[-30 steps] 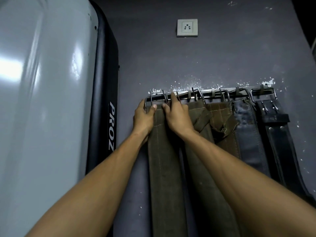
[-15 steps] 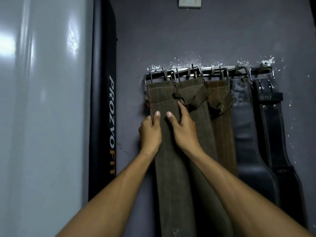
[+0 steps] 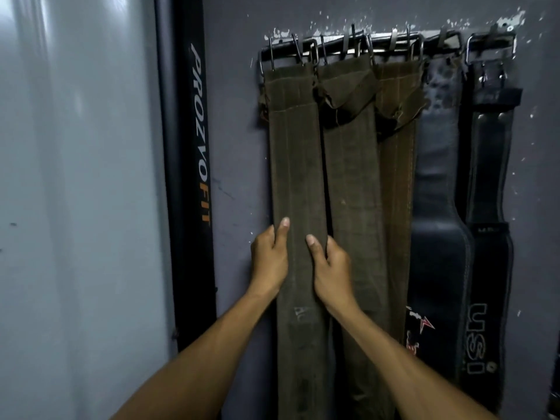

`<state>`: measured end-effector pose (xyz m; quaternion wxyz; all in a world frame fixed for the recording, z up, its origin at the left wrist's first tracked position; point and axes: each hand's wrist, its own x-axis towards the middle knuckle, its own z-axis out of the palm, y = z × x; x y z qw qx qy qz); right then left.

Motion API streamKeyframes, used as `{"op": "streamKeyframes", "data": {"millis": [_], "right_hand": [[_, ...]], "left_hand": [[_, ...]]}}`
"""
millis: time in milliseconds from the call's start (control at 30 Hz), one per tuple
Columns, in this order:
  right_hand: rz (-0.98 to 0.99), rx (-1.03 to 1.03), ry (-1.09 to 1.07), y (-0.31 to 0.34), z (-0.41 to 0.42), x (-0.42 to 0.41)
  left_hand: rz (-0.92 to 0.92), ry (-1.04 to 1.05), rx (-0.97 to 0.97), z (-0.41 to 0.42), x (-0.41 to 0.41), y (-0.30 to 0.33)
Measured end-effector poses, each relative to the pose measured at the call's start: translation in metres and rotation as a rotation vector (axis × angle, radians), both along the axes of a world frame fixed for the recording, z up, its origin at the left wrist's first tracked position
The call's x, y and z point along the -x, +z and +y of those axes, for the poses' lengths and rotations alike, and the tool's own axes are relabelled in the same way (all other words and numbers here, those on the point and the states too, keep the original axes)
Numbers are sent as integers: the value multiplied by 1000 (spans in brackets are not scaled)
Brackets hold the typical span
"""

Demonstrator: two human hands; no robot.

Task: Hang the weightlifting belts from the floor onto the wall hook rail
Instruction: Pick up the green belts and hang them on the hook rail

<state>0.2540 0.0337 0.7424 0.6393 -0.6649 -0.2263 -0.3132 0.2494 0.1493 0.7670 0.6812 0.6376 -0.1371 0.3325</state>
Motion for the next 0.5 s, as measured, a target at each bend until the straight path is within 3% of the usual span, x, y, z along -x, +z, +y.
{"op": "streamKeyframes", "data": {"millis": [67, 167, 267, 367, 500], "right_hand": [[-1, -6, -28, -2, -1, 5], [86, -70, 180, -22, -6, 18], [148, -63, 153, -65, -10, 32], [151, -123, 185, -70, -15, 39], [232, -35, 263, -101, -35, 60]], "left_hand": [[0, -24, 34, 2, 1, 2], [-1, -99, 27, -1, 12, -29], [86, -102, 50, -9, 31, -91], [102, -74, 144, -17, 42, -97], [129, -101, 60, -29, 73, -130]]}}
